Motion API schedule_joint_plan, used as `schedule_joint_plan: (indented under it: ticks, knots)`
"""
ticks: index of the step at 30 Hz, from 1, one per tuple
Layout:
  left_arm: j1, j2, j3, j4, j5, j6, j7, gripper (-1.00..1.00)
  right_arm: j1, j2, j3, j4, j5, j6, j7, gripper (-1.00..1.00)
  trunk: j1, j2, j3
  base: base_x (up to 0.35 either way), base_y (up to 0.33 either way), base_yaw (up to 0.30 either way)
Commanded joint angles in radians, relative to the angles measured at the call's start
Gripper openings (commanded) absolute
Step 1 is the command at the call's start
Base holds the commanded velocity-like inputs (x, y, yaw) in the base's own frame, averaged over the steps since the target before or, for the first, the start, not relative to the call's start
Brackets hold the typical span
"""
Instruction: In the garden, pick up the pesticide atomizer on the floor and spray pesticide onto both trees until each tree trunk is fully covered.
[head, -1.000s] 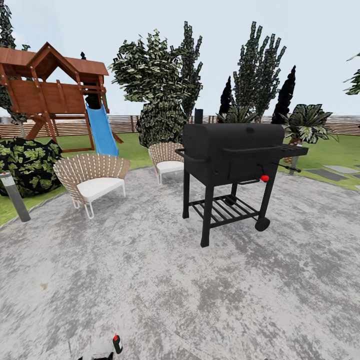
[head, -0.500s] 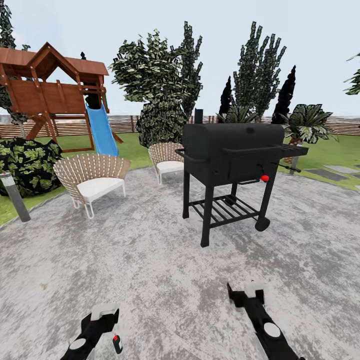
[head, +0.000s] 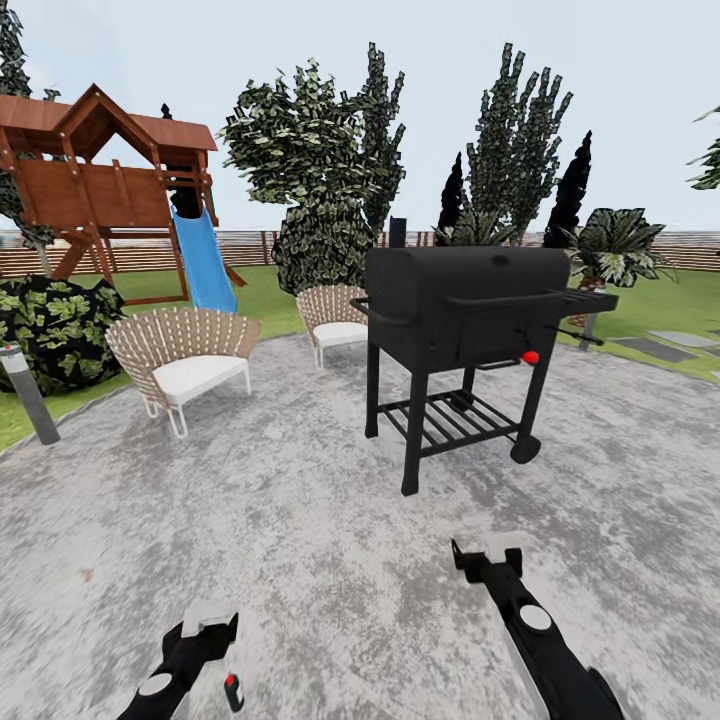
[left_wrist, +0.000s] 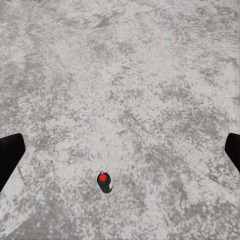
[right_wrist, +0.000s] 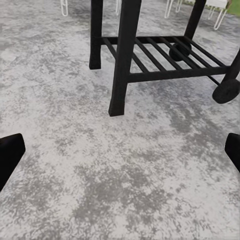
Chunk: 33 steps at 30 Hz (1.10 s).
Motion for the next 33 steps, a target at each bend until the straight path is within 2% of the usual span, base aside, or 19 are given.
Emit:
schedule_joint_plan:
  ticks: [1,10,16,24,33]
  knots:
    - [-0.001,0.0,0.0,0.0,0.0,0.0,0.0,1.0,0.0,0.0,0.0,0.0,0.0,0.0,0.0,1.0,0.0,0.0,0.0,0.257,0.0,0.0]
    - [-0.002,-0.007,-0.002,-0.001,0.001,0.002,0.021,1.0,0.0,0.0,0.0,0.0,0.002,0.001,-0.002,1.0,0.0,0.0,0.0,0.289,0.0,0.185]
    - [-0.001,-0.009,0.001,-0.003,0.003,0.001,0.021,1.0,0.0,0.0,0.0,0.0,0.002,0.001,-0.002,1.0,0.0,0.0,0.0,0.045,0.0,0.239]
    - [0.0,-0.01,0.0,-0.003,0.003,0.002,0.02,1.0,0.0,0.0,0.0,0.0,0.001,-0.001,-0.003,1.0,0.0,0.0,0.0,0.002,0.0,0.025]
    - [-0.001,-0.012,-0.004,0.005,0.002,0.007,0.021,1.0,0.0,0.002,-0.001,0.0,0.0,0.0,-0.007,1.0,0.035,-0.063,-0.039,0.0,0.0,0.057]
